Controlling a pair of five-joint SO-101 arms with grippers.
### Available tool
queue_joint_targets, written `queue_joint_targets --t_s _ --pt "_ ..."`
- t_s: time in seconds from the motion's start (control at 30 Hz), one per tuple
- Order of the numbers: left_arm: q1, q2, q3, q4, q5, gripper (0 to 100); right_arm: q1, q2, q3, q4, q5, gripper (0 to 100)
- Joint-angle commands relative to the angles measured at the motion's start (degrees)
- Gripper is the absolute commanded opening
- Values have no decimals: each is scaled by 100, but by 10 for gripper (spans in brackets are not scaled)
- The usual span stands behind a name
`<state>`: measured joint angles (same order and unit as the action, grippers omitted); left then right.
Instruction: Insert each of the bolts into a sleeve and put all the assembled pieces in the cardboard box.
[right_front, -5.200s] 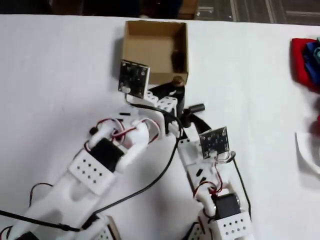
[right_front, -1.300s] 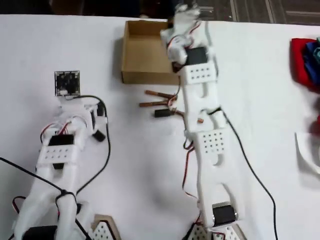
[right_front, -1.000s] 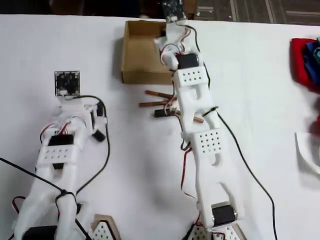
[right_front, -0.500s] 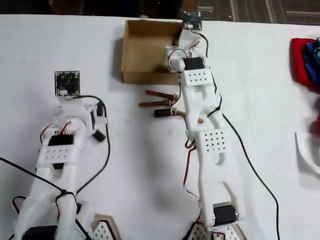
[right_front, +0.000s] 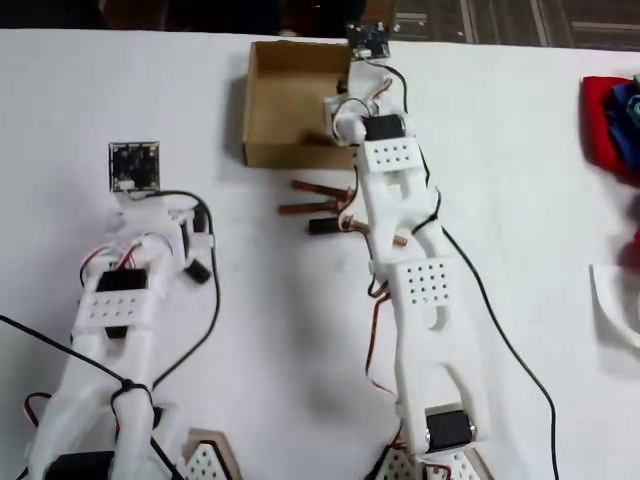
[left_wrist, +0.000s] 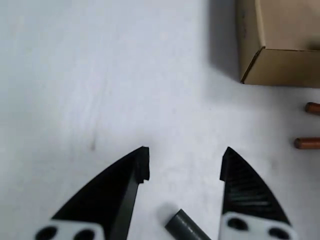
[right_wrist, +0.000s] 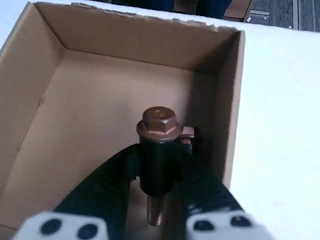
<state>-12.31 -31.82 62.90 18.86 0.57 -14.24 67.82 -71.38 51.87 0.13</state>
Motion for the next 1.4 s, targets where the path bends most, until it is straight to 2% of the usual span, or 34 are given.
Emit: queue_joint_targets --t_s 0.0,0.93,1.0,1.13,1.37 --pt "-18 -26 -66 -88 -44 248 -75 -127 -35 -154 62 24" --pt "-18 -18 -66 -88 -53 248 -180 251 -70 -66 44 25" --pt "-18 -18 -66 -88 -53 248 -154 251 -70 -66 -132 34" --pt "-18 -18 -66 -88 -53 248 -13 242 -70 -57 -782 128" --pt "-18 -18 -66 -88 -53 248 224 259 -387 -40 -835 54"
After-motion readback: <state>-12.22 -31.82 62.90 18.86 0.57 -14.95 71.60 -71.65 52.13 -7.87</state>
